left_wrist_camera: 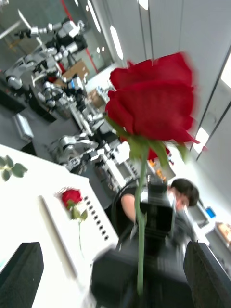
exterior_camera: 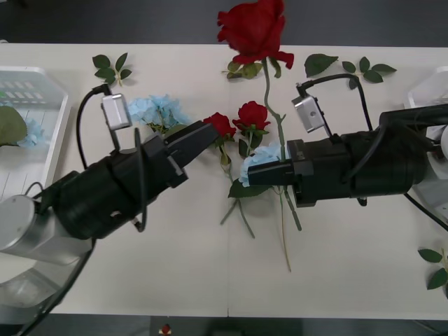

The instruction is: Put the red flowers into the right box and the blue flowers into the left box

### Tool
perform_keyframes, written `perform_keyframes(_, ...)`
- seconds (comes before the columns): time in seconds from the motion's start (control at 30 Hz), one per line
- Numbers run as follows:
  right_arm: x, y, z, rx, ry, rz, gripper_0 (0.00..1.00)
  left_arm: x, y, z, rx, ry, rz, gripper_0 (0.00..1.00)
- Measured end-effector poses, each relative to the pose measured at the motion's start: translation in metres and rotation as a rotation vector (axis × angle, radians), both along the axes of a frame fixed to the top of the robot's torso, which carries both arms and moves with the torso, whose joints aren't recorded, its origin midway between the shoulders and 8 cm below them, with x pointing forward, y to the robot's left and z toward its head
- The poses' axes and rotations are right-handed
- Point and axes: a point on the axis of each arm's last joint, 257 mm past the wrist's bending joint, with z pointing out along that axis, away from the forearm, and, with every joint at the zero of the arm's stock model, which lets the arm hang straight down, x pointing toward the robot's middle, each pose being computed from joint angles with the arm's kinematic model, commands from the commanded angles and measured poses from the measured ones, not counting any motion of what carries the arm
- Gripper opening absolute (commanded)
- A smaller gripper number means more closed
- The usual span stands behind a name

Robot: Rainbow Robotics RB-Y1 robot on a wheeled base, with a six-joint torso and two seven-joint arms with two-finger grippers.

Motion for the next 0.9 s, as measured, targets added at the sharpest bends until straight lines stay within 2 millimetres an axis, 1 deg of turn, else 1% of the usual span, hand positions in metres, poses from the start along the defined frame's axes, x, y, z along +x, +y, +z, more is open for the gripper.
perform_keyframes(0.07,0.008,-0.014,0.004,-0.017,0.017,-0.031,0.0,-0.004,0.024,-0.007,0.057,-0.014,0.004,0.84)
perform_keyframes(0.13,0.017,-0.034,0.006,-0.05,0.055,-0.077,0.0,-0.003,0.052,-0.011,0.111,-0.028,0.027,0.85)
perform_keyframes(0.23,0.03,-0.068,0.006,-0.125,0.097,-0.155,0.0,-0.002,0.089,-0.014,0.184,-0.029,0.039,0.84)
perform_keyframes(0.33,0.045,-0.109,0.004,-0.234,0.107,-0.243,0.0,0.003,0.122,-0.029,0.275,0.029,0.029,0.85)
perform_keyframes(0.43,0.058,-0.154,0.001,-0.338,0.152,-0.339,0.0,0.016,0.154,-0.052,0.392,0.085,0.031,0.85)
perform_keyframes(0.5,0.072,-0.192,-0.003,-0.404,0.186,-0.429,0.0,0.031,0.175,-0.07,0.483,0.108,0.04,0.84)
perform_keyframes(0.57,0.086,-0.23,-0.005,-0.464,0.198,-0.516,0.0,0.051,0.196,-0.088,0.564,0.134,0.063,0.9)
perform_keyframes(0.6,0.091,-0.248,-0.006,-0.489,0.202,-0.555,0.0,0.062,0.204,-0.096,0.599,0.145,0.076,0.95)
perform_keyframes(0.63,0.097,-0.265,-0.006,-0.51,0.208,-0.591,0.0,0.072,0.211,-0.103,0.626,0.157,0.089,0.97)
perform_keyframes(0.7,0.107,-0.302,-0.011,-0.553,0.228,-0.672,0.0,0.092,0.218,-0.115,0.671,0.179,0.107,1.0)
perform_keyframes(0.8,0.123,-0.355,-0.016,-0.608,0.246,-0.793,0.0,0.122,0.221,-0.133,0.749,0.196,0.143,1.0)
perform_keyframes(0.9,0.135,-0.396,-0.019,-0.657,0.251,-0.89,0.0,0.145,0.218,-0.15,0.824,0.19,0.178,1.0)
